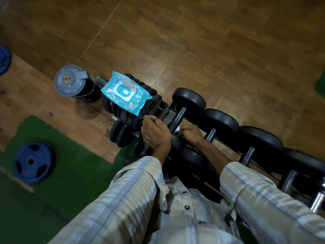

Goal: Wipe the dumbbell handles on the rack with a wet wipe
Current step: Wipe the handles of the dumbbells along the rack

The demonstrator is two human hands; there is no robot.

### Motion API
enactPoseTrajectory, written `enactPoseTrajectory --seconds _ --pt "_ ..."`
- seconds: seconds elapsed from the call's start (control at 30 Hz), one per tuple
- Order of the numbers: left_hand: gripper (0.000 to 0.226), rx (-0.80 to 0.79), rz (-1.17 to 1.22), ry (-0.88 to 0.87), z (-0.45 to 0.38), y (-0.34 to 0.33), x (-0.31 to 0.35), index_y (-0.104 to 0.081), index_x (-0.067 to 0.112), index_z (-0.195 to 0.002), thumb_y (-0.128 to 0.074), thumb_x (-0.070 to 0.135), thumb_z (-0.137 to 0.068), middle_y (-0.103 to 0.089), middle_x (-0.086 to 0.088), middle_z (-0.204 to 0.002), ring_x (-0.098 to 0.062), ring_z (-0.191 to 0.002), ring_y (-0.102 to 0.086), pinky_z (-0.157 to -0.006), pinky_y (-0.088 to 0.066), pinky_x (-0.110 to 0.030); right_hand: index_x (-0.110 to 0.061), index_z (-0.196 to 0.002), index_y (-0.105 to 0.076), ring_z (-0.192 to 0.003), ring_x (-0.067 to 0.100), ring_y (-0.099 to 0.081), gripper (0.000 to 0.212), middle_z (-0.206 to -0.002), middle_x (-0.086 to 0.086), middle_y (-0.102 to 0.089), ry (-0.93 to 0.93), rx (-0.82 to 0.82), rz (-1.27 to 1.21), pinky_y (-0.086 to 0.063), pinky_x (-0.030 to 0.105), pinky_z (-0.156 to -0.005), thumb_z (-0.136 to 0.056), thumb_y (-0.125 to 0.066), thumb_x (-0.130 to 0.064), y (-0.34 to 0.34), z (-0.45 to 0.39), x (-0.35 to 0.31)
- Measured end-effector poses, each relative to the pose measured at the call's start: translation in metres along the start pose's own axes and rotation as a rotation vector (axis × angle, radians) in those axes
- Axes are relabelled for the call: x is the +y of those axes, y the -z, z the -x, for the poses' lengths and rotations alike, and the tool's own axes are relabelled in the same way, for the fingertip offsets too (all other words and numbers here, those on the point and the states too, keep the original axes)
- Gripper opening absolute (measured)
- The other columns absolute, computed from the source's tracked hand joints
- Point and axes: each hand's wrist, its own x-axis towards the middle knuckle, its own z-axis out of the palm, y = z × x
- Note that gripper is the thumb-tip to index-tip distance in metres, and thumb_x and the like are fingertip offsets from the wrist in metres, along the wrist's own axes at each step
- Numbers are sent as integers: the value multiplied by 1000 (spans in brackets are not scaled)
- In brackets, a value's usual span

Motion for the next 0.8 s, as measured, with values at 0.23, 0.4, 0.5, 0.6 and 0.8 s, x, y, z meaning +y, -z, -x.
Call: enactPoseTrajectory --seconds 0.23,0.4,0.5,0.6,0.8 --pt "13 11 -8 -42 0 -2 0 -56 13 -92 -49 21 -83 -67 -9 -95 -31 -88 -58 -73 -33 -34 0 -80 -59 -88 29 -47 38 -93 14 -53 -191 -186 -156 -39 27 -56 -43 -55 -1 4 -23 -5" --pt "13 16 -21 -47 0 -4 -1 -56 14 -92 -49 20 -83 -67 -7 -95 -30 -88 -58 -72 -30 -31 -4 -57 -54 -59 23 -50 14 -68 10 -57 -247 -264 -290 -38 25 -52 -44 -53 -4 0 -13 -20" --pt "14 6 -17 -65 0 -5 -2 -56 14 -91 -48 21 -83 -67 -7 -94 -31 -87 -59 -74 -38 -35 -7 -62 -62 -63 22 -54 19 -73 8 -64 -274 -260 -439 -42 24 -56 -54 -46 0 -3 -11 -19" --pt "17 13 -13 -62 0 -5 -2 -57 14 -91 -46 23 -82 -67 -7 -94 -32 -89 -59 -77 -41 -38 -5 -73 -68 -74 26 -61 26 -83 12 -67 -262 -280 -538 -49 31 -72 -58 -47 -4 -2 -13 -20" --pt "17 14 -20 -62 0 -4 0 -58 13 -92 -48 21 -82 -68 -8 -94 -33 -89 -59 -74 -39 -38 -1 -106 -70 -76 23 -70 28 -90 13 -72 -212 -298 -712 -59 29 -72 -85 -52 -7 -9 -16 -33"
